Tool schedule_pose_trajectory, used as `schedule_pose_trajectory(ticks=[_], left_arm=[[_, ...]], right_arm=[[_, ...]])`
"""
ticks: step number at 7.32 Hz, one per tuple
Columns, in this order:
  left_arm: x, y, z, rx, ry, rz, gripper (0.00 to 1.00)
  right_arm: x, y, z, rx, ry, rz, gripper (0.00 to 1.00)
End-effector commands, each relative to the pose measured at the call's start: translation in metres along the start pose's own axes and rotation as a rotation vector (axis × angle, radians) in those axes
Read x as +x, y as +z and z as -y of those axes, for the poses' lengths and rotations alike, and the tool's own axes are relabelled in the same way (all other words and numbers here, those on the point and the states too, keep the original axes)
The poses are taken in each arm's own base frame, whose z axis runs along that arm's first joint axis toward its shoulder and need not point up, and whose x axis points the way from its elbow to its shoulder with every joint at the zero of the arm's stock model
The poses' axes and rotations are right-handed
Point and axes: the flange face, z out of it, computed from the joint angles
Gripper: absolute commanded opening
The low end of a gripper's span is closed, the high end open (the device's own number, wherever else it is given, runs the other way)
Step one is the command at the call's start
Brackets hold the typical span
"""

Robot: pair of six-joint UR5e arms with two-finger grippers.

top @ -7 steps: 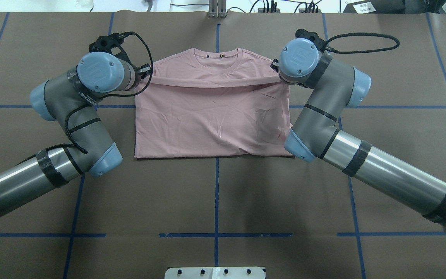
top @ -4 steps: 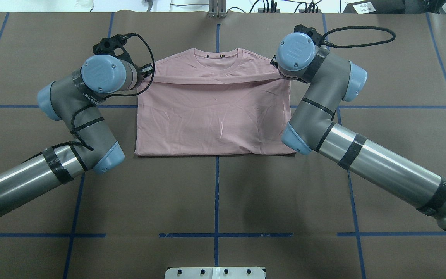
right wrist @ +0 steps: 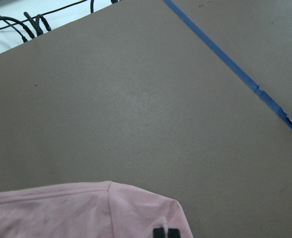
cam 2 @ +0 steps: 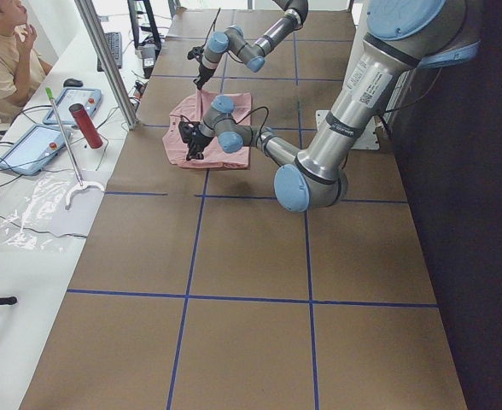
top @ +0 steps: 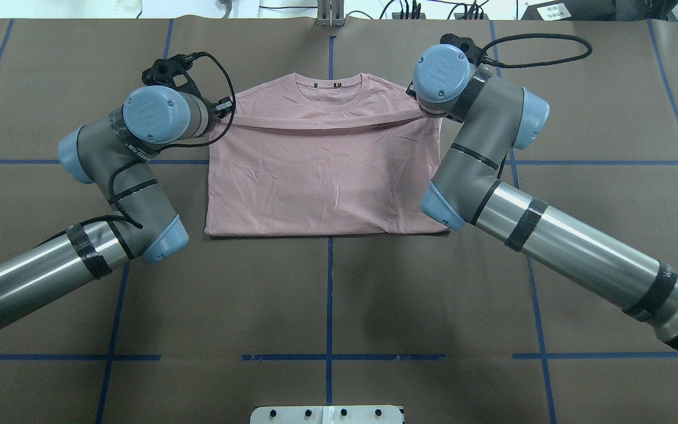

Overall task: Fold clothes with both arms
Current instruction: 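Release the hem, raise the left gripper, move the right gripper to the shirt's side edge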

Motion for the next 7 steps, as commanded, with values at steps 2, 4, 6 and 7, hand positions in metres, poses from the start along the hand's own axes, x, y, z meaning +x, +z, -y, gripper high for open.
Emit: schedule_pose_trajectory(ticks=[2, 4, 6, 7], left_arm=[[-0.002, -0.014, 0.015, 0.012, -0.016, -0.138, 0.38], [-0.002, -0.024, 0.025, -0.065, -0.024, -0.169, 0.59], [-0.007, -0.059, 0.031, -0.096, -0.037, -0.224, 0.64], [-0.017, -0.061, 0.028, -0.121, -0.066, -0.216, 0.66]], right_arm=[[-0.009, -0.015, 0.002, -0.012, -0.053, 0.032, 1.00], [0.027, -0.059, -0.007, -0.103, -0.049, 0.130, 1.00], [0.067, -0.092, -0.084, -0.158, -0.128, 0.195, 1.00], [0.094, -0.098, -0.116, -0.201, -0.125, 0.193, 1.00]])
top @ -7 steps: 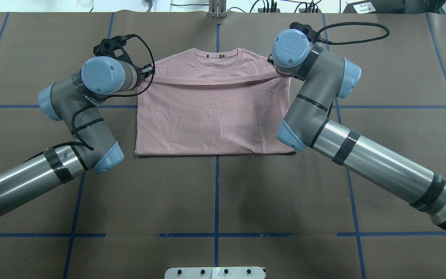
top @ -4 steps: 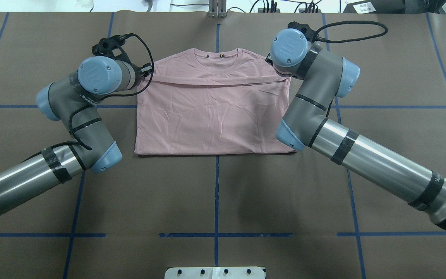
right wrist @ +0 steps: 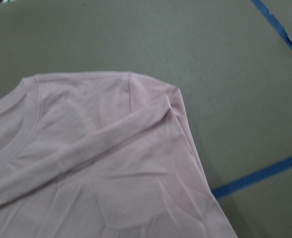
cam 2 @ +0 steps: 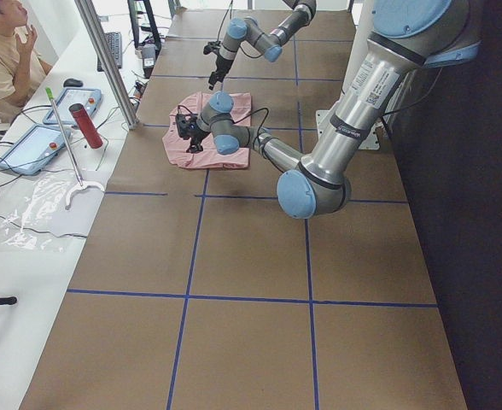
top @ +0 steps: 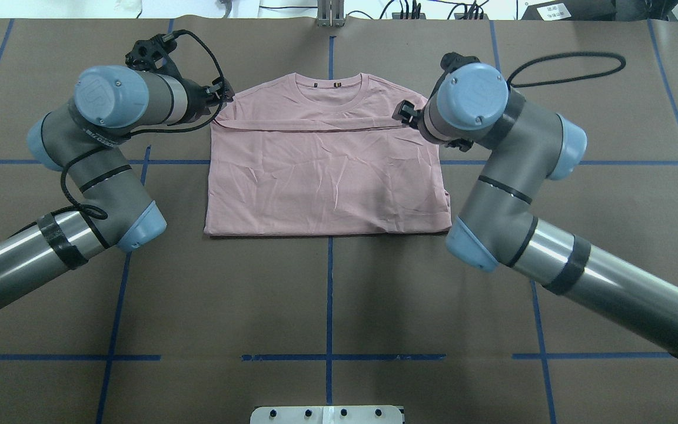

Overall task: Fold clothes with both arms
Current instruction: 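Release the hem, raise the left gripper, move the right gripper to the shirt's side edge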

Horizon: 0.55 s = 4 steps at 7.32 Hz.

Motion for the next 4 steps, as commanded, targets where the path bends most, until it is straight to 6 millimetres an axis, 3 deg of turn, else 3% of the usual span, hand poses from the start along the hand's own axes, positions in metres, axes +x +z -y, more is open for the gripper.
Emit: schedule_pose_trajectory(ticks=[1, 2, 4], left_arm=[[-0.020, -0.011, -0.003, -0.030, -0.037, 0.005, 0.66], [-0.021, -0.010, -0.003, -0.029, -0.041, 0.010, 0.66], [-0.020, -0.011, -0.006, -0.030, -0.051, 0.008, 0.66]], right_arm=[[0.031, -0.016, -0.060, -0.064, 0.023, 0.018, 1.00], [0.032, -0.021, -0.066, -0.074, 0.067, 0.025, 1.00], [0.041, -0.011, -0.069, -0.078, 0.157, -0.007, 0.96]])
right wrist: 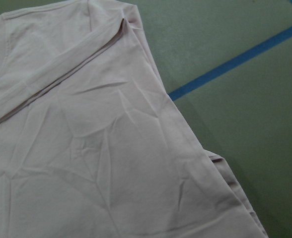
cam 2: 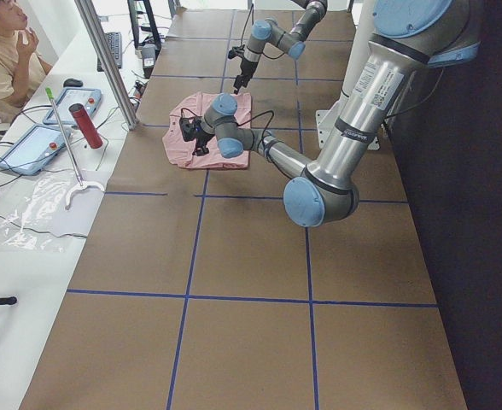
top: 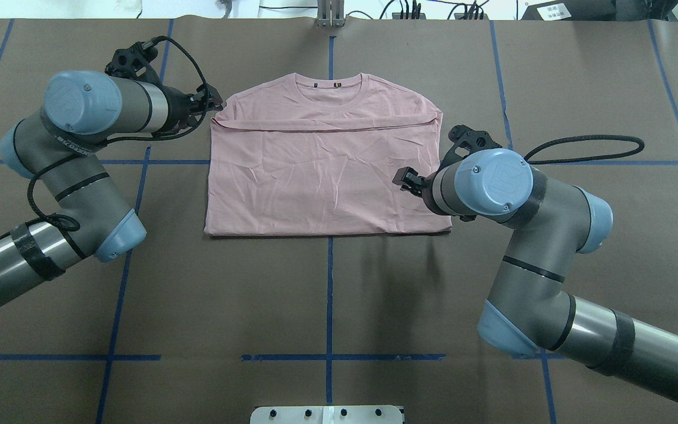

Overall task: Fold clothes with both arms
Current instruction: 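Release the hem, raise the left gripper, move the right gripper to the shirt's side edge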

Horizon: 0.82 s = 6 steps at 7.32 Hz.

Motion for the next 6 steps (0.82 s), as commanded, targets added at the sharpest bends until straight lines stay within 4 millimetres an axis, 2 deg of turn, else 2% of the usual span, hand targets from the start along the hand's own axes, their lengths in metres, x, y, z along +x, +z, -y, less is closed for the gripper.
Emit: schedule_pose_trajectory(ticks=[1, 2, 4, 6], left_arm=[[0.000, -0.001, -0.001, 0.003, -0.009, -0.002, 0.66], [-0.002, -0.001, -0.001, 0.004, -0.009, 0.001, 0.66], [-0.002, 0.001, -0.003, 0.002, -0.008, 0.002, 0.66], [-0.001, 0.000, -0.003, 0.002, -0.008, 0.001, 0.66]], right_arm=[[0.012, 0.013, -0.002, -0.001, 0.046, -0.034, 0.88], [0.020, 0.017, -0.001, 0.000, 0.048, -0.049, 0.80], [0.032, 0.023, -0.001, -0.022, 0.051, -0.078, 0.73], [0.045, 0.028, 0.000, -0.045, 0.055, -0.104, 0.71]])
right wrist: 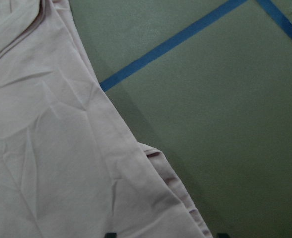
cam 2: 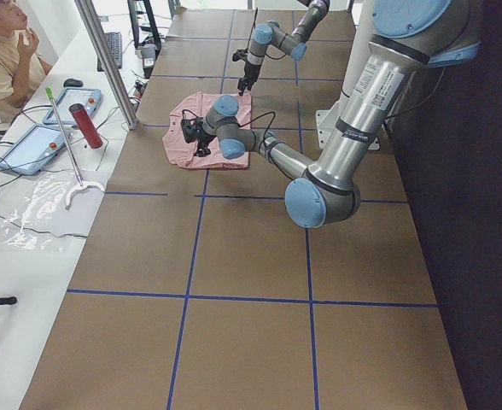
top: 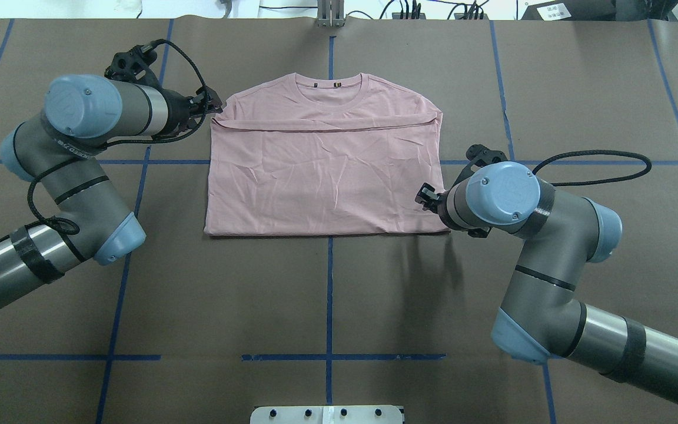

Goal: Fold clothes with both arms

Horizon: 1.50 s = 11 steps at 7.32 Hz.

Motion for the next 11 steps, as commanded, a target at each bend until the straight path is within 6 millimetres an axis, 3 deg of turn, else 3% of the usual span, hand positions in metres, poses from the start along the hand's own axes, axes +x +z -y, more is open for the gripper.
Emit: schedule_pose_trajectory(ticks=[1, 2, 3, 5, 7, 9, 10, 11], left_arm=[[0.000, 0.001, 0.000, 0.000, 0.001, 0.002, 0.66], [0.001, 0.001, 0.000, -0.002, 0.002, 0.000, 0.66], [0.001, 0.001, 0.000, 0.000, 0.000, 0.000, 0.66], [0.002, 0.000, 0.000, -0.002, 0.000, -0.001, 0.66], [0.003, -0.002, 0.000, 0.000, 0.000, -0.004, 0.66], [0.001, -0.001, 0.000, -0.002, 0.000, -0.001, 0.65], [0.003, -0.002, 0.000, -0.002, 0.000, -0.004, 0.65], [0.008, -0.007, 0.000, -0.002, -0.002, -0.016, 0.66]], right_arm=[[0.012, 0.006, 0.001, -0.009, 0.002, -0.023, 0.70], [0.012, 0.006, 0.001, -0.009, 0.002, -0.024, 0.67], [0.012, 0.006, 0.001, -0.010, 0.004, -0.024, 0.55], [0.013, 0.007, 0.001, -0.010, 0.004, -0.025, 0.20], [0.013, 0.006, 0.001, -0.011, 0.002, -0.022, 0.00], [0.010, 0.001, -0.002, -0.039, 0.000, -0.014, 0.00], [0.009, -0.012, -0.004, -0.060, -0.001, 0.006, 0.00], [0.042, -0.031, -0.006, -0.092, -0.007, 0.007, 0.00]])
